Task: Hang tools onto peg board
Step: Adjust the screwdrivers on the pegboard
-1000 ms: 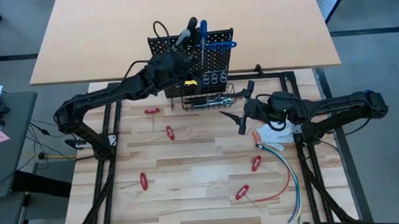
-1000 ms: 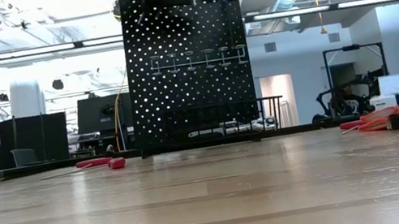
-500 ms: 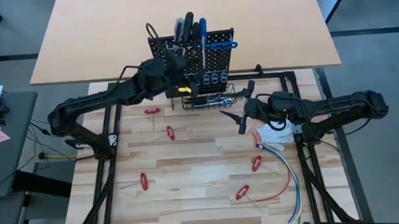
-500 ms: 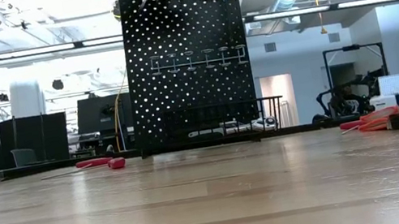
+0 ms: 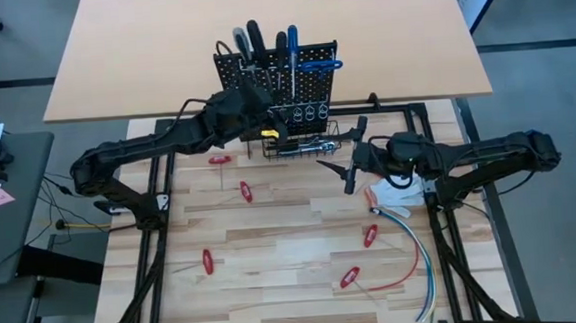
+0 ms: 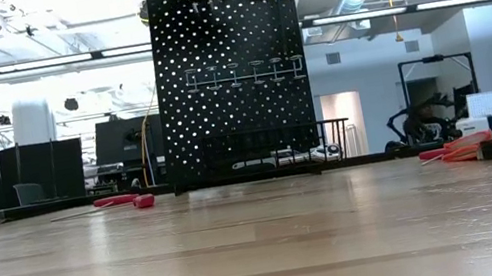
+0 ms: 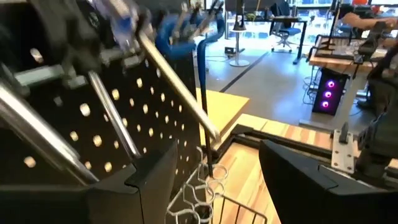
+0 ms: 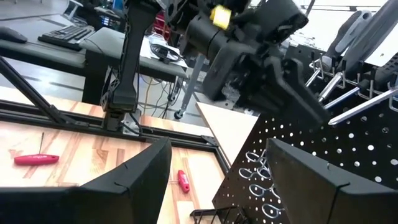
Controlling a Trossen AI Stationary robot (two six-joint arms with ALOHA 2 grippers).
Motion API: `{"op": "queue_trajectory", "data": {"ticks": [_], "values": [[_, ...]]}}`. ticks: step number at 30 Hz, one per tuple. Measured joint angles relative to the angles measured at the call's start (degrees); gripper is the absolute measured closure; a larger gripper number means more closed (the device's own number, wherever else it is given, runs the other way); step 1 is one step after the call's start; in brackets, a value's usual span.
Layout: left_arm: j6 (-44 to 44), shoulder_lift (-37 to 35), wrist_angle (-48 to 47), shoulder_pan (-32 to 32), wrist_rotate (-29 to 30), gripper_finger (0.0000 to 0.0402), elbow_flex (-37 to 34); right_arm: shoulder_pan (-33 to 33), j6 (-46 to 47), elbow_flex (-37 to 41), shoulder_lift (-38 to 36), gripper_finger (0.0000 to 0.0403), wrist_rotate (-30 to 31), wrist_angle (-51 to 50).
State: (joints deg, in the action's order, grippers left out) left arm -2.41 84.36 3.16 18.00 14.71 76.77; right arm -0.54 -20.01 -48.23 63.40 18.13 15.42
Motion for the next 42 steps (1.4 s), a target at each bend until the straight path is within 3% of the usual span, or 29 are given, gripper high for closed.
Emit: {"op": "queue_trajectory", "data": {"ticks": [12, 21, 25, 28, 33, 37, 42], "values": [[-6.61, -0.07, -3.52, -6.43, 3.72, 0.0178, -0.28, 1.11, -0.1, 0.02, 0.9, 0.0133, 0.0, -1.52], [-3.52, -1.55, -17.17, -9.53, 4.09, 0.0178, -0.28, 1.96, -1.25, 0.02, 3.47, 0.0133, -0.07, -1.7], [-3.97, -5.06, -22.15, -11.16, 4.7, 0.0194, -1.11, 3.55, -1.33, 0.0, 5.44, 0.0133, -5.25, -1.61], [-3.93, -9.59, -22.3, -10.84, 5.0, 0.0214, -6.31, 4.24, -1.62, 0.0, 8.82, 0.0133, -8.76, 1.32], [-3.46, -19.6, -13.48, -9.53, 5.75, 0.0245, -20.78, 5.42, -1.06, -0.4, 16.9, 0.0133, -7.92, 13.46], [-5.98, -27.09, -5.25, -8.14, 9.67, 0.0262, -29.99, 7.22, -4.03, -6.35, 18.64, 0.0143, -7.3, 10.54], [-6.82, -33.0, -2.28, -5.75, 12.21, 0.0274, -32.91, 11.73, -6.42, -17.27, 18.45, 0.0216, -7.61, 3.04]]}}
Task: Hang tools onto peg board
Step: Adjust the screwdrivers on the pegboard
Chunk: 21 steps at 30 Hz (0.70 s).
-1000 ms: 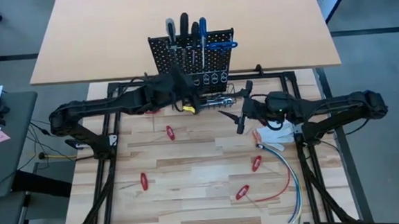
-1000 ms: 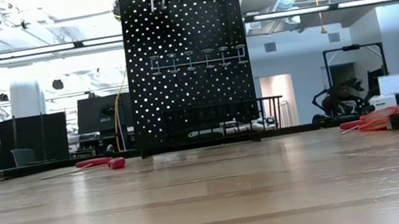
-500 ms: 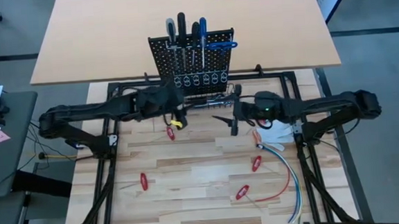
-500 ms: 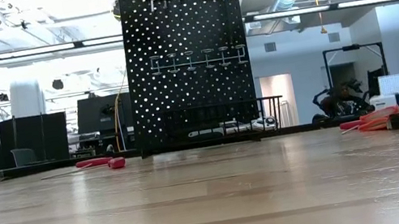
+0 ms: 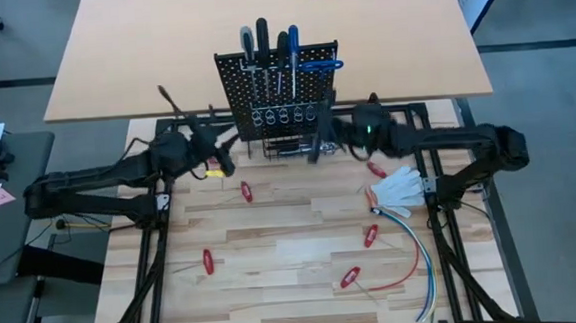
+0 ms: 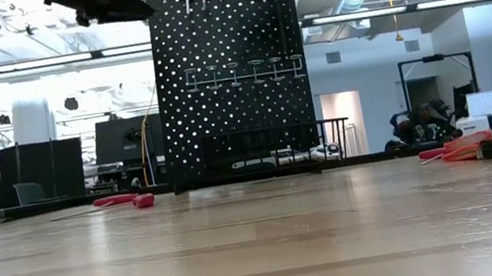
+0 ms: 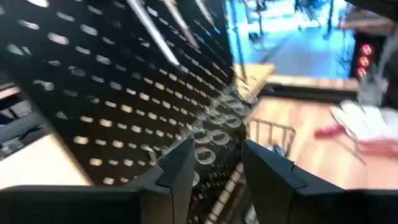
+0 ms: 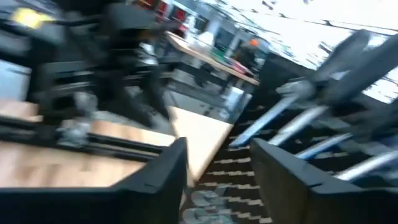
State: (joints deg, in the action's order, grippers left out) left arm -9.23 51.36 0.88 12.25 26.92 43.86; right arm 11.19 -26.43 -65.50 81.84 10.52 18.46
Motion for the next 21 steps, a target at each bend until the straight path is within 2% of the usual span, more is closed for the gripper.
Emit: {"op": "queue_trajectory", "data": {"ticks": [4, 9, 13, 21], "values": [[1.55, -2.08, -1.08, 0.13, 0.08, 0.0276, -1.17, 4.44, 0.82, -7.73, -0.04, 0.0302, -0.02, -8.87], [1.64, -1.76, -3.2, 0.09, -0.05, 0.0277, -3.39, 9.44, 3.86, -8.37, 0.06, 0.039, -0.17, -10.97], [0.92, -1.37, -3.23, 0.05, -0.1, 0.0277, -3.88, 10.81, 4.55, -8.28, 1.59, 0.0389, -1.33, -10.33], [-0.03, -2.95, -3.01, 0.0, -0.09, 0.0277, -3.9, 7.04, 1.48, -10.02, 2.85, 0.0398, -3.52, -7.87]]}}
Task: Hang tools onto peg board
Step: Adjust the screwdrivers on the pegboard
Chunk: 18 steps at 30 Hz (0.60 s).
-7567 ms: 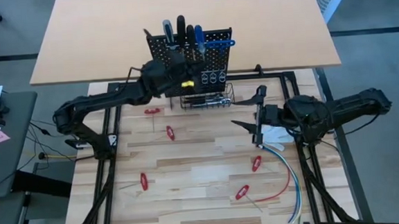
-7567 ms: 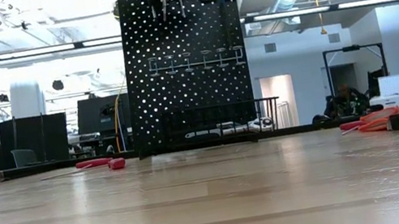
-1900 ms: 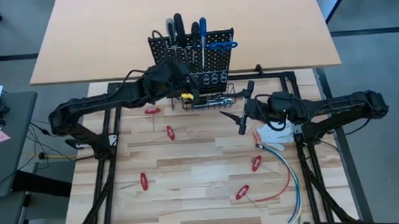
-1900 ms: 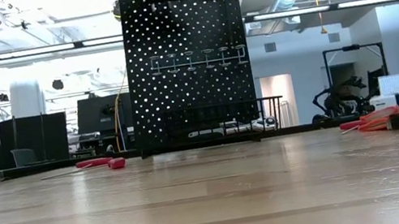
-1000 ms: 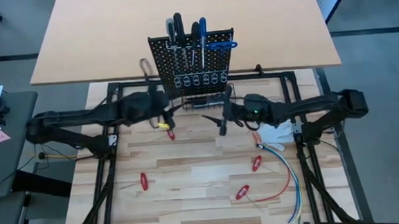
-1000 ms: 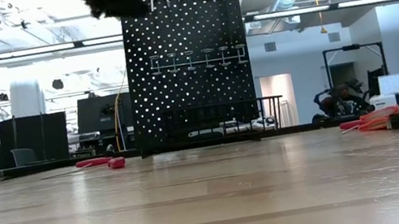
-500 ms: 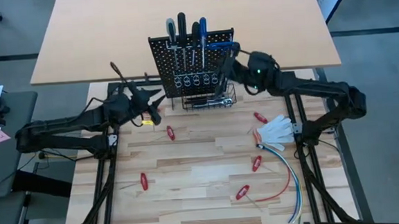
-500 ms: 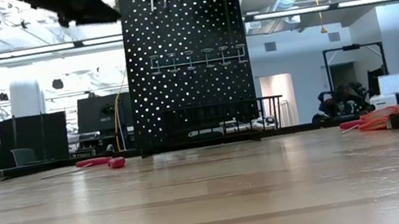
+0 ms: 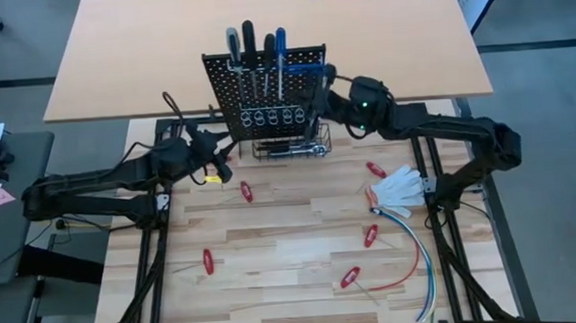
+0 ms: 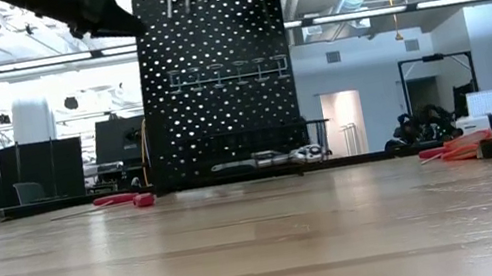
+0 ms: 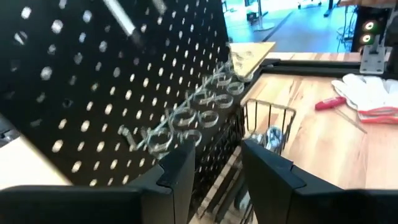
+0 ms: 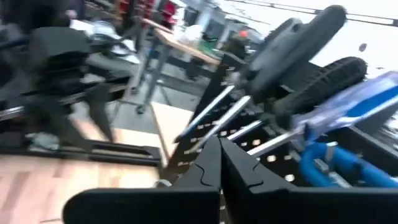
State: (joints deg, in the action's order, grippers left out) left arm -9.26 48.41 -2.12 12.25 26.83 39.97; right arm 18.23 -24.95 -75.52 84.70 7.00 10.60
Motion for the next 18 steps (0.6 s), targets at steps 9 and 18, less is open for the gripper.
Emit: {"op": "queue_trajectory", "data": {"ticks": [9, 18], "values": [[0.31, -0.49, -0.11, -0.17, -0.02, 0.0277, 0.0, -0.59, -2.18, -0.86, 3.81, 0.04, 0.2, -3.93], [1.01, -0.48, -3.22, -0.31, 0.27, 0.0277, 0.0, -1.58, 0.49, -0.84, -0.37, 0.04, 1.43, -8.11]]}}
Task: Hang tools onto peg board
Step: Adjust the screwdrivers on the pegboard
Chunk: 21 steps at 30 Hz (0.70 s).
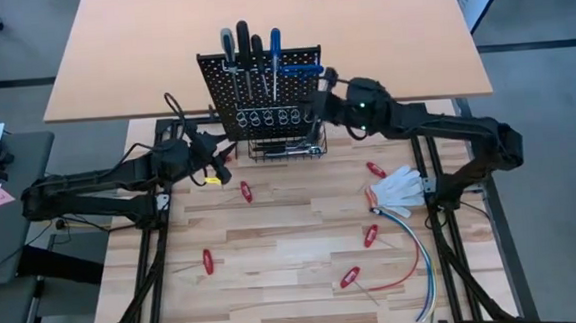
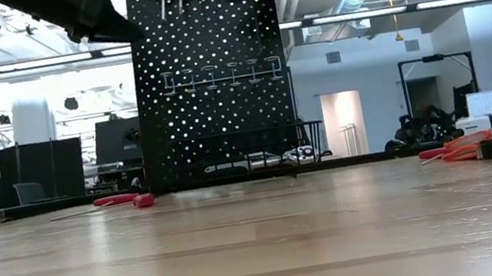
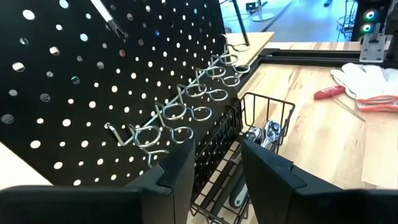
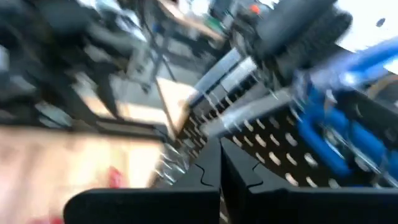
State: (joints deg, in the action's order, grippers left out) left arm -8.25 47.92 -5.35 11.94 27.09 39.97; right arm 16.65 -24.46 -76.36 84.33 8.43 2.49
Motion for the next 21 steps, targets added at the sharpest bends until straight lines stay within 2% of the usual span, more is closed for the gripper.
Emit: {"op": "queue_trajectory", "data": {"ticks": [4, 10, 17, 21], "values": [[0.03, -1.13, -0.64, 0.0, 0.17, 0.0277, 0.0, -2.13, 2.33, -0.03, 0.54, 0.04, -5.28, 3.64], [0.75, -4.99, -3.08, -0.02, 0.26, 0.0277, 0.02, -4.64, -0.87, -0.03, 4.16, 0.04, -5.19, 11.7], [1.21, -8.12, -4.83, -0.02, 0.38, 0.0277, 0.02, -1.52, -0.49, -4.6, 9.69, 0.04, -1.32, 12.53], [1.38, -8.31, -5.77, -0.02, 0.4, 0.0277, 0.02, 0.09, -0.43, -5.57, 12.07, 0.04, 5.51, 10.71]]}}
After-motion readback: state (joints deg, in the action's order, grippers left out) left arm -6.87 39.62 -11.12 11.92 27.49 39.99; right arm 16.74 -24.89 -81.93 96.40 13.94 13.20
